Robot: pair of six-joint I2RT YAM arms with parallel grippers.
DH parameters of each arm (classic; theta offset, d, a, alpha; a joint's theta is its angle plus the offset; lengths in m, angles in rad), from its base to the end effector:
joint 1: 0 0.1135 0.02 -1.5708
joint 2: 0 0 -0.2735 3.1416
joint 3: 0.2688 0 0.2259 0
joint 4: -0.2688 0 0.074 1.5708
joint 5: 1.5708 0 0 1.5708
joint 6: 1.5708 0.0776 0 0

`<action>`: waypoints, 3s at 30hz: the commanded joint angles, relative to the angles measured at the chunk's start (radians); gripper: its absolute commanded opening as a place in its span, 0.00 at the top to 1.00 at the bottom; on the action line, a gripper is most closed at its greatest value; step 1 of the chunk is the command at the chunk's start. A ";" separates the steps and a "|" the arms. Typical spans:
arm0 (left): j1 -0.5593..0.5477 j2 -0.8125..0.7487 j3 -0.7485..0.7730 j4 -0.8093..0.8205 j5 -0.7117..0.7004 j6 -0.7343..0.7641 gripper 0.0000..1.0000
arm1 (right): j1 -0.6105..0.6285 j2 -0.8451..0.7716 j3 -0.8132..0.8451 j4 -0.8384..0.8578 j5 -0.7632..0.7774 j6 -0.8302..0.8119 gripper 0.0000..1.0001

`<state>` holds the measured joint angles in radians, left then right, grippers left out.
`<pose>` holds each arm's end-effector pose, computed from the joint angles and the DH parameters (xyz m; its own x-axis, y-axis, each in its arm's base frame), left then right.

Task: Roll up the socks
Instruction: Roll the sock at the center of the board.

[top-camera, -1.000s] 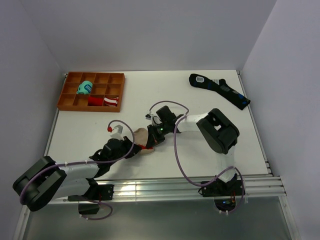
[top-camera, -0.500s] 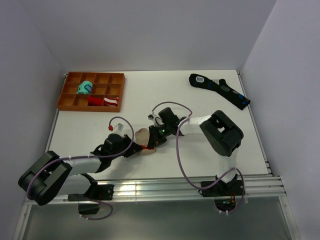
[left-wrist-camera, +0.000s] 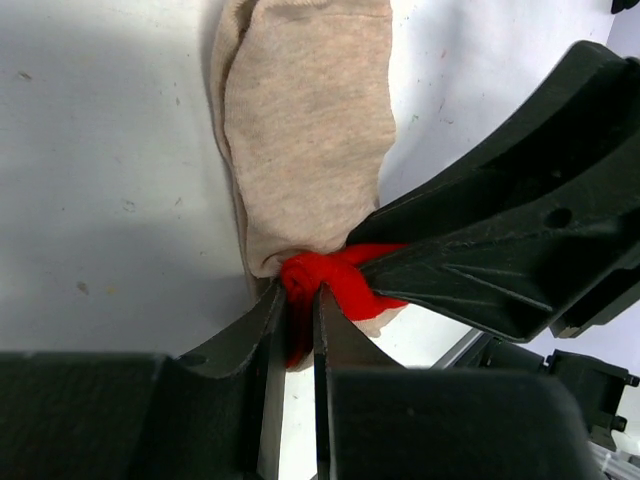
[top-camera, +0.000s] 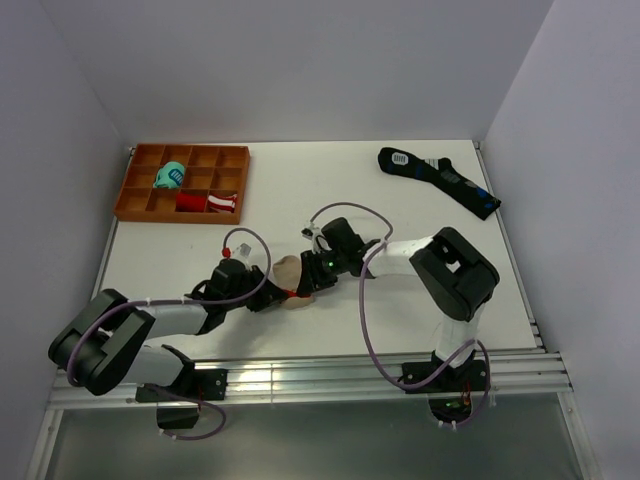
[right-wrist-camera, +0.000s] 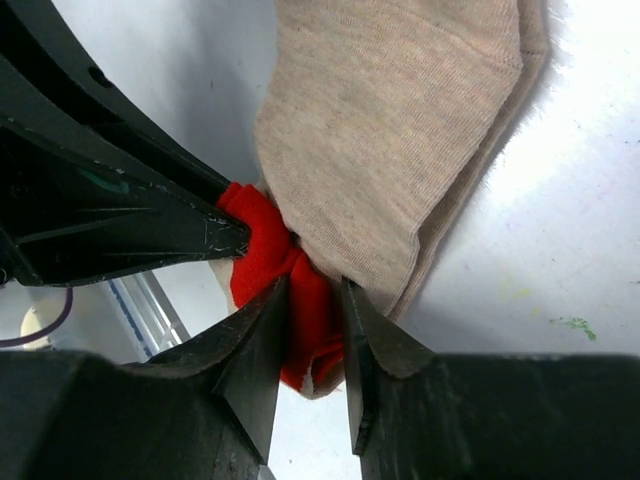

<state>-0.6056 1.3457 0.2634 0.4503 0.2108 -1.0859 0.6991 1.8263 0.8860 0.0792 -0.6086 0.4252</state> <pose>0.1840 -0.1472 0.1274 -0.8417 -0.4695 -0.2667 -0.1055 0.6275 -0.7715 0.2437 0.2628 0.1331 -0.8643 -0.2845 -0.4147 -0.5012 0.5551 0.6639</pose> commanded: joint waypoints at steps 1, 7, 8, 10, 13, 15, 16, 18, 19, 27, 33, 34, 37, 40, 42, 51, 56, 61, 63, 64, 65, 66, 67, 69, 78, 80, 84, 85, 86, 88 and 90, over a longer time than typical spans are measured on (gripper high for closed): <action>0.013 0.050 -0.006 -0.153 0.030 0.029 1.00 | 0.000 -0.028 -0.045 0.008 0.145 -0.045 0.63; 0.036 0.082 0.014 -0.179 0.081 0.046 1.00 | -0.001 -0.088 -0.088 0.085 0.174 -0.040 0.60; 0.040 0.086 0.016 -0.183 0.084 0.046 1.00 | -0.001 -0.097 -0.091 0.093 0.179 -0.043 0.60; 0.050 0.095 0.017 -0.185 0.099 0.047 1.00 | -0.003 -0.131 -0.114 0.131 0.194 -0.040 0.59; 0.064 0.099 0.013 -0.179 0.113 0.046 1.00 | -0.003 -0.179 -0.137 0.186 0.210 -0.036 0.56; 0.076 0.099 0.007 -0.177 0.130 0.043 1.00 | -0.003 -0.197 -0.143 0.206 0.213 -0.049 0.55; 0.079 0.098 0.007 -0.180 0.133 0.044 1.00 | -0.001 -0.218 -0.157 0.217 0.216 -0.052 0.55; 0.086 0.096 0.010 -0.196 0.134 0.055 1.00 | -0.003 -0.243 -0.173 0.252 0.213 -0.062 0.54; 0.087 0.095 0.013 -0.202 0.134 0.058 1.00 | -0.001 -0.265 -0.189 0.266 0.208 -0.063 0.54; 0.093 0.096 0.076 -0.306 0.130 0.101 1.00 | 0.023 -0.318 -0.258 0.359 0.190 -0.085 0.54; 0.092 0.107 0.131 -0.357 0.125 0.124 1.00 | 0.066 -0.317 -0.308 0.433 0.217 -0.097 0.53; 0.093 0.115 0.135 -0.366 0.125 0.129 1.00 | 0.072 -0.318 -0.320 0.444 0.231 -0.100 0.53; 0.093 0.135 0.152 -0.378 0.130 0.133 1.00 | 0.102 -0.312 -0.341 0.485 0.245 -0.108 0.53; 0.093 0.148 0.165 -0.383 0.131 0.133 1.00 | 0.122 -0.296 -0.355 0.507 0.274 -0.112 0.53; 0.093 0.156 0.169 -0.383 0.137 0.135 1.00 | 0.135 -0.288 -0.358 0.507 0.312 -0.120 0.52; 0.093 0.173 0.211 -0.430 0.136 0.144 1.00 | 0.197 -0.302 -0.317 0.406 0.414 -0.206 0.51; 0.092 0.173 0.226 -0.446 0.133 0.146 1.00 | 0.224 -0.285 -0.298 0.358 0.443 -0.243 0.51; 0.092 0.185 0.234 -0.444 0.147 0.141 1.00 | 0.237 -0.266 -0.314 0.352 0.458 -0.246 0.50; 0.093 0.194 0.238 -0.446 0.150 0.141 1.00 | 0.246 -0.248 -0.311 0.337 0.480 -0.246 0.50; 0.093 0.197 0.243 -0.447 0.151 0.142 1.00 | 0.247 -0.242 -0.305 0.332 0.478 -0.252 0.50; 0.093 0.201 0.244 -0.446 0.156 0.142 1.00 | 0.250 -0.236 -0.302 0.329 0.484 -0.253 0.50; 0.092 0.208 0.246 -0.446 0.162 0.139 1.00 | 0.260 -0.222 -0.295 0.315 0.501 -0.253 0.50; 0.093 0.211 0.250 -0.447 0.162 0.144 1.00 | 0.264 -0.216 -0.297 0.315 0.512 -0.255 0.50; 0.093 0.222 0.261 -0.447 0.170 0.144 1.00 | 0.273 -0.200 -0.300 0.317 0.526 -0.252 0.49; 0.092 0.224 0.274 -0.440 0.171 0.109 1.00 | 0.278 -0.164 -0.337 0.350 0.566 -0.203 0.53; 0.093 0.210 0.263 -0.421 0.173 0.090 1.00 | 0.277 -0.162 -0.344 0.367 0.575 -0.192 0.57; 0.093 0.168 0.258 -0.418 0.157 0.072 0.99 | 0.277 -0.165 -0.363 0.392 0.576 -0.175 0.64; 0.093 0.162 0.260 -0.421 0.154 0.067 0.98 | 0.275 -0.162 -0.364 0.390 0.576 -0.175 0.66; 0.092 0.158 0.260 -0.420 0.151 0.064 0.97 | 0.275 -0.160 -0.363 0.390 0.573 -0.175 0.72; 0.093 0.138 0.255 -0.417 0.141 0.051 0.95 | 0.274 -0.160 -0.363 0.389 0.573 -0.175 0.80; 0.093 0.109 0.250 -0.418 0.115 0.041 0.93 | 0.272 -0.157 -0.364 0.390 0.567 -0.174 0.83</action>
<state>-0.5076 1.5009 0.5385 0.0803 0.4004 -1.0283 0.9665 1.6272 0.5529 0.5365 -0.0685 0.2466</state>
